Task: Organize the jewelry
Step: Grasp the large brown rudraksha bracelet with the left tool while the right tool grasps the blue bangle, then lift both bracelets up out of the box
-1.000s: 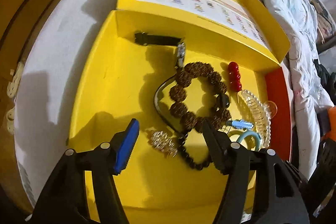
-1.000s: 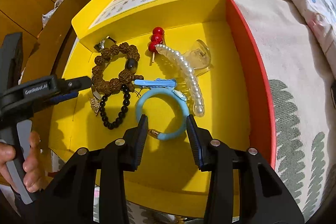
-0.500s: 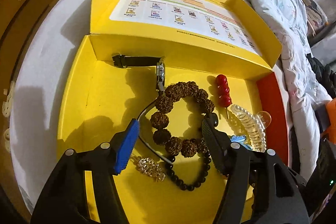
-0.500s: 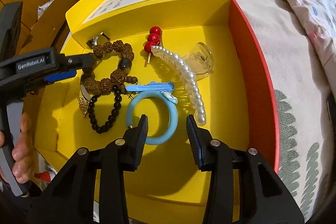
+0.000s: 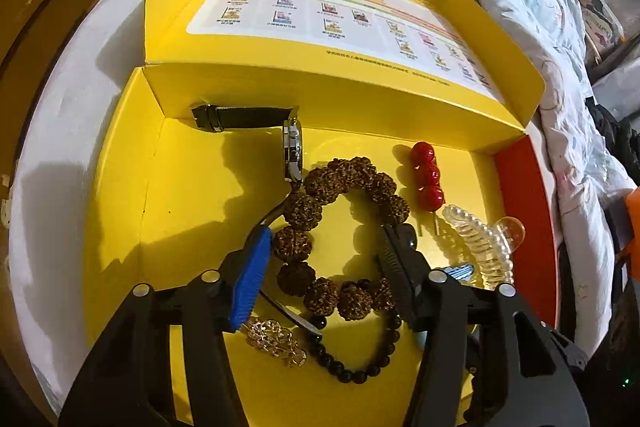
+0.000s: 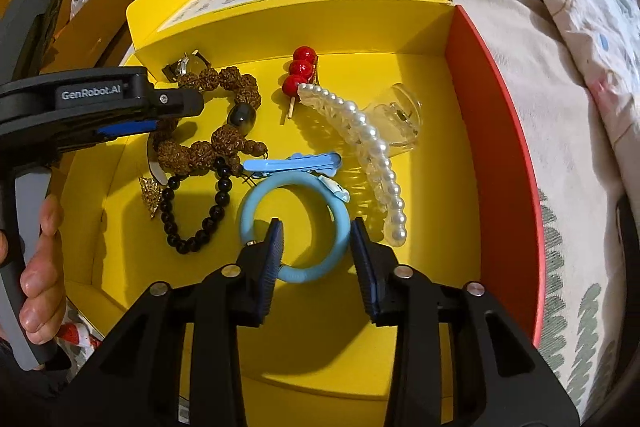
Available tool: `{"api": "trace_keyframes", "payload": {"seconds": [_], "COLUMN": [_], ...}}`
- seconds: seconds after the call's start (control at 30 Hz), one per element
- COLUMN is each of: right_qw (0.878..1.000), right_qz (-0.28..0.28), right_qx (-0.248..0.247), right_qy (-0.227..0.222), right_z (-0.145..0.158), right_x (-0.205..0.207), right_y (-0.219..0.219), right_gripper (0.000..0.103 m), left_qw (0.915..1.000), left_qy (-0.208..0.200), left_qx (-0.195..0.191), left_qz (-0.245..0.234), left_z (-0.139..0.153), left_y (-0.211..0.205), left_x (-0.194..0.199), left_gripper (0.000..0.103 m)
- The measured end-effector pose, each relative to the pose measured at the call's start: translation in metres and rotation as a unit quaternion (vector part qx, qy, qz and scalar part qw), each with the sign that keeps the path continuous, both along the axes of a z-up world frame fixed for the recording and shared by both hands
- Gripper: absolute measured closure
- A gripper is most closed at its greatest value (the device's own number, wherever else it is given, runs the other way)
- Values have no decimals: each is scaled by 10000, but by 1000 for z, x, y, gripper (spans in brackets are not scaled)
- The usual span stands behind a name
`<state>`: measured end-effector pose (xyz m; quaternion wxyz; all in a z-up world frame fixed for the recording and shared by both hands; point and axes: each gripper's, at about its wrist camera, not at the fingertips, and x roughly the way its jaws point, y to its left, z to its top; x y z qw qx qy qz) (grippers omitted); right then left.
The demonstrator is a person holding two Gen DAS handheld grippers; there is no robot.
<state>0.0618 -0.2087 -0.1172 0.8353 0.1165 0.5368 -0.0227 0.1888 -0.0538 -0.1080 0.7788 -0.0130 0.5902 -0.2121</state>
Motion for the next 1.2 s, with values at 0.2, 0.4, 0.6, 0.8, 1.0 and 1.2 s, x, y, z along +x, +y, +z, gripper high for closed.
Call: {"api": "trace_keyframes", "payload": {"seconds": [0.2,0.4,0.6,0.8,1.0,1.2], "right_qw": [9999,10000,9998,9990,9967,9942], "right_qz": [41,49,25,12,26,23], "right_qx": [-90,38,172,389,719,971], "right_qy": [14,-8,-98,-216,-373,-461], "right_z": [0,-1,4,13,26,33], "right_x": [0,-2,-2,-6,-11,-13], "right_y": [1,0,-4,-8,-12,-17], "right_gripper": [86,92,93,93,93,93], "left_qw": [9996,9997,9999,10000,9994,9989], "left_qy": [5,52,16,-76,-167,-178], "left_qx": [275,235,150,-29,-296,-435], "left_qz": [-13,-5,12,33,31,1], "left_z": [-10,-13,-11,2,22,28], "left_y": [-1,4,10,15,20,20], "left_x": [0,1,-1,-2,-6,-10], "left_gripper": [75,83,83,83,83,84]}}
